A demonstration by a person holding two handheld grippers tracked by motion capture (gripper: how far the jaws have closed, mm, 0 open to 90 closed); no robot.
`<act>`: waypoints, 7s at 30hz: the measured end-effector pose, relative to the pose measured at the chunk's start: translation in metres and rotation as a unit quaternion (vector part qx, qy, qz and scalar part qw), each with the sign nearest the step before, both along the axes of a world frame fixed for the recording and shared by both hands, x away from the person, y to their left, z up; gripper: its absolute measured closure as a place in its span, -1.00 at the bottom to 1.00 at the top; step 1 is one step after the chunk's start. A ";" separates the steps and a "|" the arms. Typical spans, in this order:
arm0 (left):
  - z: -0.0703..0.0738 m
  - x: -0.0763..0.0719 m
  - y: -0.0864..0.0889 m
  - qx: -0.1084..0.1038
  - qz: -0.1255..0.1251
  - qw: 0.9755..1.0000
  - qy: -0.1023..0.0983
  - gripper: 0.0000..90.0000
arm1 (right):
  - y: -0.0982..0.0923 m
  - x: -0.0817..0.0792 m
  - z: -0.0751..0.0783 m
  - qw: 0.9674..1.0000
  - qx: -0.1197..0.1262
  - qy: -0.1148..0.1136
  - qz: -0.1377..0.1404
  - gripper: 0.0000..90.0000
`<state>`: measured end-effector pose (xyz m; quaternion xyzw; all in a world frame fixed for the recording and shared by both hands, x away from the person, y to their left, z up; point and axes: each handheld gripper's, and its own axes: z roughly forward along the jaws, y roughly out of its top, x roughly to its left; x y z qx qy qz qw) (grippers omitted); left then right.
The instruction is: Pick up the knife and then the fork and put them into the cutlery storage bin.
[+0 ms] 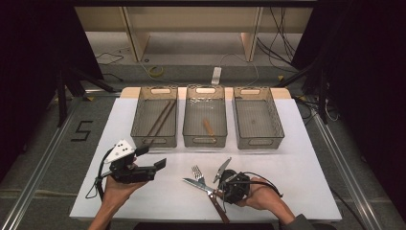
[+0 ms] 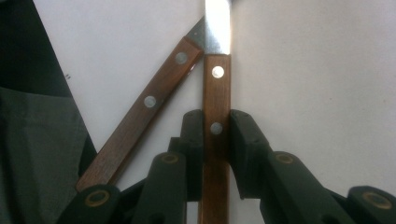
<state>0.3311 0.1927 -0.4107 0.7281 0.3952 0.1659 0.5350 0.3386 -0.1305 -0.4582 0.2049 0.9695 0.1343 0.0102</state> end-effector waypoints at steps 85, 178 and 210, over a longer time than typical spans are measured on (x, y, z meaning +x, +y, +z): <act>-0.001 0.001 0.002 -0.009 0.009 1.000 0.003 -0.66 | -0.116 0.175 0.085 0.936 0.091 -0.114 -0.321 0.71; -0.001 0.000 0.001 -0.005 0.007 1.000 0.008 -0.66 | -0.023 0.034 0.055 0.978 0.131 -0.062 -0.147 -0.28; 0.000 -0.001 0.000 -0.003 0.005 1.000 0.006 -0.66 | 0.015 -0.013 0.011 0.997 0.056 -0.031 -0.052 -0.22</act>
